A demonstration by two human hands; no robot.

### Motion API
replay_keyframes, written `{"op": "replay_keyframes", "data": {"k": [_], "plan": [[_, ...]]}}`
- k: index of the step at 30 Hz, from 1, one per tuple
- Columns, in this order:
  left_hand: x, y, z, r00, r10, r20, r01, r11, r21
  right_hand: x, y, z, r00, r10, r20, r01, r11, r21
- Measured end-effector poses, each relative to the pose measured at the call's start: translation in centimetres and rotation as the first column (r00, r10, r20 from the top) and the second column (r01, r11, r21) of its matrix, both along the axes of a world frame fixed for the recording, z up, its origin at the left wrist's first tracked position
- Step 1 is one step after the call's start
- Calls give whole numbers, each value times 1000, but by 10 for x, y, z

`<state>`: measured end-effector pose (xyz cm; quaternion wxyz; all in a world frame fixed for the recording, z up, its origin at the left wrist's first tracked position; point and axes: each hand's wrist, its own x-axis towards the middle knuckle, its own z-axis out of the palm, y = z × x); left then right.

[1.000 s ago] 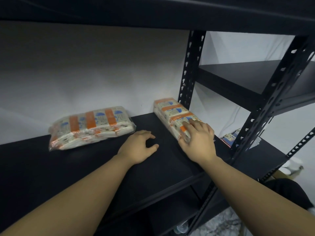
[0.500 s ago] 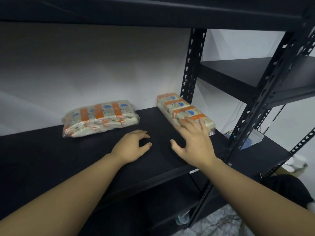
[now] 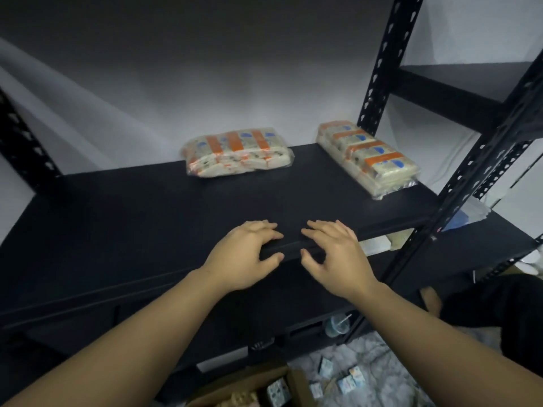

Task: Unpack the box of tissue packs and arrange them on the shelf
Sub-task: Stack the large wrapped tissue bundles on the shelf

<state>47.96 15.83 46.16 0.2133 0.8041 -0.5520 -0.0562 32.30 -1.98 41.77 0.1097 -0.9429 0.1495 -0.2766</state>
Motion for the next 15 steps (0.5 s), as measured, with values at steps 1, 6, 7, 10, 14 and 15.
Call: {"op": "replay_keyframes", "data": {"k": [1,6,7,10,14,15], "plan": [[-3,9,-3,1000,1,21,0,1000,-12,-3,8,-4,1000,-5,-6,5,1000,14],[-31,57,-28,994,35,105,-26,996,-91,-24,37,-19,998,38,57,-39,999,20],[-39,66,-34,992,42,119,-30,994,-101,-29,42,-23,997,52,51,-54,998,33],[-61,90,-61,991,87,101,-76,991,-112,-47,51,-44,996,89,-20,-87,990,107],[-91,120,-132,977,209,-27,-209,978,-2,-77,62,-95,967,133,-215,-81,969,235],[-101,129,-154,966,248,-70,-247,969,32,-85,65,-111,954,147,-261,-76,961,265]]}}
